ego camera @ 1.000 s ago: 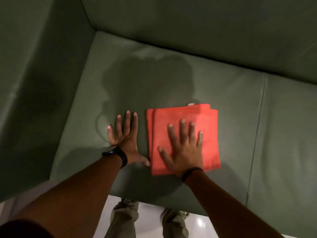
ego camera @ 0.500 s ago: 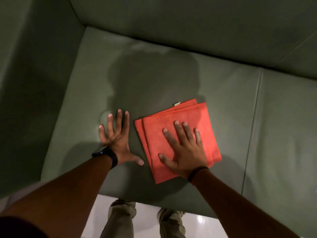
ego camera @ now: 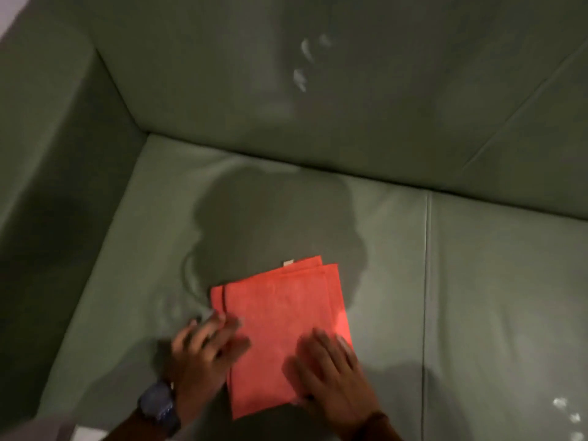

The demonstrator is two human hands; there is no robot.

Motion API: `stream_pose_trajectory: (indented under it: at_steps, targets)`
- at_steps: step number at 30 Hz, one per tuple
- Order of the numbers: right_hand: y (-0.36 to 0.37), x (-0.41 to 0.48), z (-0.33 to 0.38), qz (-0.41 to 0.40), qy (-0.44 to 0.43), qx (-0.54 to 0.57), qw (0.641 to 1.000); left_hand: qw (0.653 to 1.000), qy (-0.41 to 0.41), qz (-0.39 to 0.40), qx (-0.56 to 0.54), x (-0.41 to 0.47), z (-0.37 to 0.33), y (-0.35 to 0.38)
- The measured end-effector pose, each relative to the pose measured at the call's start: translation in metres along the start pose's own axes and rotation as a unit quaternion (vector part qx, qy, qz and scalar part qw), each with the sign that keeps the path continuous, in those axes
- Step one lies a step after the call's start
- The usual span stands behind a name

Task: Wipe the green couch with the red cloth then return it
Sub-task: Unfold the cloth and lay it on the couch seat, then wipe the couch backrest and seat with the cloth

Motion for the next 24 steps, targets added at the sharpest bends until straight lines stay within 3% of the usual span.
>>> stream_pose_trajectory:
  at_steps: [2, 3, 5, 6, 8, 10, 12, 15, 16, 19, 24]
  targets:
    - [-0.005, 0.0, -0.011, -0.068, -0.036, -0.004, 0.997, 0.999, 0.03, 0.019, 0.03, -0.001, -0.006, 0.001]
    - [-0.01, 0.005, -0.015, -0.066, -0.054, -0.01, 0.996, 0.998, 0.011, -0.039, 0.046, 0.003, -0.005, 0.004]
    - [-0.032, 0.022, -0.026, -0.029, -0.036, -0.021, 0.999, 0.987, -0.106, -0.114, 0.049, 0.011, -0.005, 0.004]
    - [-0.049, 0.036, -0.031, -0.031, -0.004, -0.006, 0.999, 0.981, -0.125, -0.136, 0.064, 0.028, -0.005, -0.004]
    - [-0.089, 0.077, -0.049, -0.093, 0.027, 0.037, 0.995, 0.986, -0.108, -0.125, -0.037, 0.082, -0.011, -0.028]
    - [-0.148, 0.137, -0.075, -0.185, 0.055, 0.06, 0.979, 0.965, -0.162, -0.141, -0.153, 0.154, -0.012, -0.053]
    - [-0.196, 0.2, -0.105, -0.304, 0.106, -0.009, 0.947, 0.916, -0.23, -0.214, -0.252, 0.238, -0.017, -0.077]
    - [-0.216, 0.278, -0.112, -0.508, 0.145, -0.093, 0.844, 0.879, -0.251, -0.292, -0.281, 0.353, -0.023, -0.104]
    - [-0.207, 0.298, -0.112, -0.502, 0.133, -0.11, 0.848, 0.882, -0.257, -0.306, -0.248, 0.382, -0.021, -0.109]
    - [-0.171, 0.341, -0.128, -0.381, 0.15, -0.165, 0.897, 0.895, -0.237, -0.351, -0.138, 0.415, -0.003, -0.112]
    - [-0.131, 0.365, -0.149, -0.371, 0.18, -0.234, 0.88, 0.922, -0.139, -0.359, -0.032, 0.394, 0.036, -0.106]
Point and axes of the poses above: each hand's wrist, its own x-axis towards the middle knuckle, its own y-axis out of the palm, z = x × y, the point moved 1 cm from there along x, towards the middle knuckle, and after that the axes turned 15 degrees about -z, right-handed, at the moved point
